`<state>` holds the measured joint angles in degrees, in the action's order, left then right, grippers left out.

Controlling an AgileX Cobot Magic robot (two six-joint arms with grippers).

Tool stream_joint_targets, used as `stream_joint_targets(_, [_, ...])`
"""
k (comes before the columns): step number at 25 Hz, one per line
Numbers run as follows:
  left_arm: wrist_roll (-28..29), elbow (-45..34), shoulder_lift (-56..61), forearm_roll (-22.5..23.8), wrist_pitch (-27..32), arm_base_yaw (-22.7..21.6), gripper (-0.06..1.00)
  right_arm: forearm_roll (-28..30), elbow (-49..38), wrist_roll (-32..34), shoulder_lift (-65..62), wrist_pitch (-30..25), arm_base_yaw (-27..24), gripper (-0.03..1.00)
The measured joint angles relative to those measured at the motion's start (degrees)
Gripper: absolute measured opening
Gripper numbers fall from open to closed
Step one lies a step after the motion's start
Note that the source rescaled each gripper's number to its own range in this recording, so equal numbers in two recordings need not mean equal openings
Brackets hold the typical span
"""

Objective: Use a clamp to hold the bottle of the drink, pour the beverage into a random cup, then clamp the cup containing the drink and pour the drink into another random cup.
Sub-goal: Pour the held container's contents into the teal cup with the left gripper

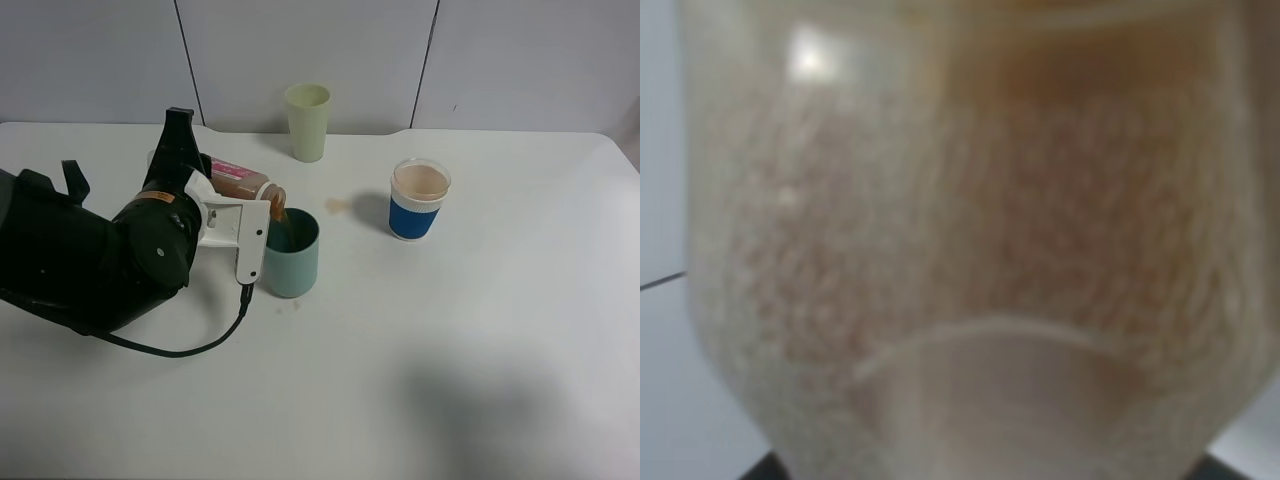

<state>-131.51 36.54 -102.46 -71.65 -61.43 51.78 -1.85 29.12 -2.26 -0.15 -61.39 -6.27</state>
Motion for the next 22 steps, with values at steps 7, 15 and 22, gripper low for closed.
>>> stream_joint_targets(7, [-0.07,0.0,0.0,0.09,-1.26,0.0,0.07,0.0,0.0,0.0,0.0,0.0,0.0,0.99])
stream_joint_targets(15, [-0.07,0.0,0.0,0.13,-3.29,0.0,0.07,0.0,0.0,0.0,0.0,0.0,0.0,0.99])
stream_joint_targets(22, [-1.06,0.0,0.0,0.2,-3.48,0.0,0.07,0.0,0.0,0.0,0.0,0.0,0.0,0.99])
